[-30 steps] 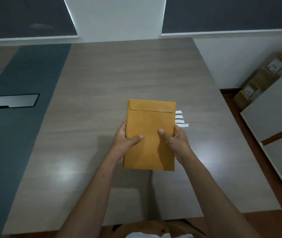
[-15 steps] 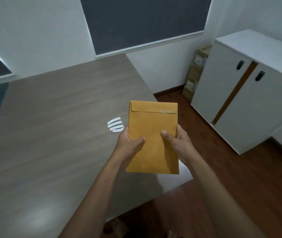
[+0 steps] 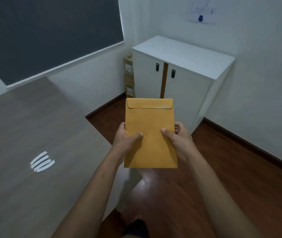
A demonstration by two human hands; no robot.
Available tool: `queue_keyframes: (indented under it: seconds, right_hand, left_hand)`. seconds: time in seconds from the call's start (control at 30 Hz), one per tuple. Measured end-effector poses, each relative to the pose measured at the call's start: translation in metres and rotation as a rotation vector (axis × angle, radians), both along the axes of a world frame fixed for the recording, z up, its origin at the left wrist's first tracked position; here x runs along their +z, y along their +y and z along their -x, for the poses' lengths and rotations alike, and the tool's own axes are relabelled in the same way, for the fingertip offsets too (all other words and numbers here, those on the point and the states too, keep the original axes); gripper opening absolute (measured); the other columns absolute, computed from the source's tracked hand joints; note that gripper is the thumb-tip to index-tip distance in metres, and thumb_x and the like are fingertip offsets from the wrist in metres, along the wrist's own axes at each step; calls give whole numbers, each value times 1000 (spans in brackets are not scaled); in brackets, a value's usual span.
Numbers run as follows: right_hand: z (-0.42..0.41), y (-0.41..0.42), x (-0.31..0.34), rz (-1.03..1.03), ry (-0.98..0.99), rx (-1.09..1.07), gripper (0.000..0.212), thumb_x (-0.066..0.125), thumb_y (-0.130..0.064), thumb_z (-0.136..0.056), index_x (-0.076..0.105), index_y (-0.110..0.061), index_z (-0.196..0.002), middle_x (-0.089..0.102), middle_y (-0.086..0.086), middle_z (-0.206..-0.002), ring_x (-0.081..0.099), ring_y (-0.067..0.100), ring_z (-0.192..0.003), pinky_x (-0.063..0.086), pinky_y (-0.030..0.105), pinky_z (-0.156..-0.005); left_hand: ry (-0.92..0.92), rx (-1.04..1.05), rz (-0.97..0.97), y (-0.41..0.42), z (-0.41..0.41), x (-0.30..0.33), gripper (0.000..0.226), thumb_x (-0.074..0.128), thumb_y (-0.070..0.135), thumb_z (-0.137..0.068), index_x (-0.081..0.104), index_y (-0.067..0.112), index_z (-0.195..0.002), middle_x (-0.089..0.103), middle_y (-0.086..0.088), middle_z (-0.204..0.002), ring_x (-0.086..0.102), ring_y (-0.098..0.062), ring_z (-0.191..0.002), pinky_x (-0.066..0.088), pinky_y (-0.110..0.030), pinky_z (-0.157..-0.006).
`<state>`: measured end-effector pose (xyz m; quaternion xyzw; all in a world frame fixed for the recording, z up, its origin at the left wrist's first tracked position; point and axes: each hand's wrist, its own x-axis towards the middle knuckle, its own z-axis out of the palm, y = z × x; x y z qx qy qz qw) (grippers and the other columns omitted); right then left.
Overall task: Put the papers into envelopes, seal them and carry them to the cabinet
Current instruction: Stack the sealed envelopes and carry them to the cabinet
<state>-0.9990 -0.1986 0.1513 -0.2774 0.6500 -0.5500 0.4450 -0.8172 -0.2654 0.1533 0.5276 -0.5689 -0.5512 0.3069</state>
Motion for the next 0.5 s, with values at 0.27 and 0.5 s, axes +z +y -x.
queue_keyframes:
  seconds: [0.27, 0.5]
  right_hand:
    - [91, -51, -9, 39, 119, -251, 32, 75, -20, -83, 55, -19, -108, 62, -3, -107, 62, 15, -96, 52, 29, -73]
    - [181, -164, -12, -32, 143, -302, 31, 77, -23, -79, 57, -23, -102, 64, 0, -106, 64, 21, -96, 56, 42, -82]
  left_hand:
    - [45, -95, 15, -76, 114, -10, 32, 64, 17, -92, 51, 22, -120, 63, 3, -110, 63, -16, -96, 53, -34, -74]
    - [64, -120, 11, -195, 206, -19, 32, 65, 17, -91, 53, 27, -119, 63, 3, -114, 61, -17, -100, 54, -39, -81]
